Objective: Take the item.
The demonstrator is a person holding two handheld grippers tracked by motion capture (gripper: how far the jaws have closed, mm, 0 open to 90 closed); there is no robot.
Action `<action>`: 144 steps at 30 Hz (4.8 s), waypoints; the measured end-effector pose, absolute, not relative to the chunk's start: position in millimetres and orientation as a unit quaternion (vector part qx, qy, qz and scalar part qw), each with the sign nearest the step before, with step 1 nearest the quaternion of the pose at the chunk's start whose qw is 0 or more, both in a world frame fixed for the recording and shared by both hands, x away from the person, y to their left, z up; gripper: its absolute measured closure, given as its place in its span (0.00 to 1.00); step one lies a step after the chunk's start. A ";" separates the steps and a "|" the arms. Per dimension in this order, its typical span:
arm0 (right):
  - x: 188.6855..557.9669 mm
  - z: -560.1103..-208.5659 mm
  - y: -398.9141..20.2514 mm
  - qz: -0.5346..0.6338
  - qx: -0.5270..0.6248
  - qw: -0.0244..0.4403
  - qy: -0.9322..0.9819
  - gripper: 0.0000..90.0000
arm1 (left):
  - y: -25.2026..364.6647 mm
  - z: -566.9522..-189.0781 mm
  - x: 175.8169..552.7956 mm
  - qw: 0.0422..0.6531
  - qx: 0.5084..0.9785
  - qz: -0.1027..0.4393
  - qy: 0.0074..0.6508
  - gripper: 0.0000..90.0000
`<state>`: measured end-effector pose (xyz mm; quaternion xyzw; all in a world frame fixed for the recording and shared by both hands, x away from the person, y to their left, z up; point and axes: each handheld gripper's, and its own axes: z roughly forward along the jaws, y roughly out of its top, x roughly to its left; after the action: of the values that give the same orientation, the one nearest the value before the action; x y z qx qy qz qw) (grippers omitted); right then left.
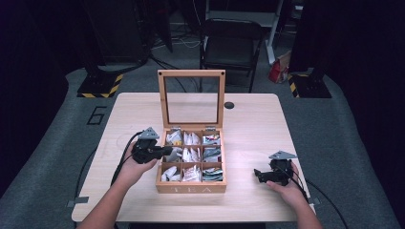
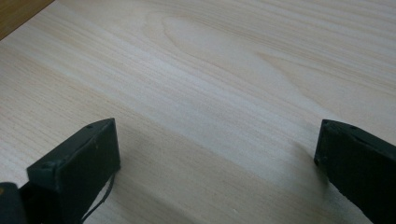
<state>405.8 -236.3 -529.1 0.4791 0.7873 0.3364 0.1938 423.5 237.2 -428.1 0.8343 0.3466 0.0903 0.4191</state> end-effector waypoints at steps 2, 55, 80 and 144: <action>405.9 -529.1 -236.3 0.336 0.479 0.194 0.787 0.00 | 236.9 -422.4 423.2 0.422 0.834 0.093 0.342 0.98; 406.2 -529.1 -236.6 0.336 0.477 0.195 0.789 0.00 | 275.8 -350.6 420.0 0.455 0.800 0.170 0.351 0.98; 406.1 -529.1 -236.5 0.336 0.477 0.195 0.788 0.00 | 325.0 -330.8 420.7 0.447 0.775 0.209 0.394 0.98; 405.9 -529.1 -236.4 0.336 0.479 0.194 0.787 0.00 | 368.5 -407.9 443.3 0.400 0.746 0.202 0.492 0.98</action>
<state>405.9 -236.4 -529.1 0.4789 0.7874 0.3362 0.1937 443.3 368.5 -407.9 0.7462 0.4925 0.2022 0.3996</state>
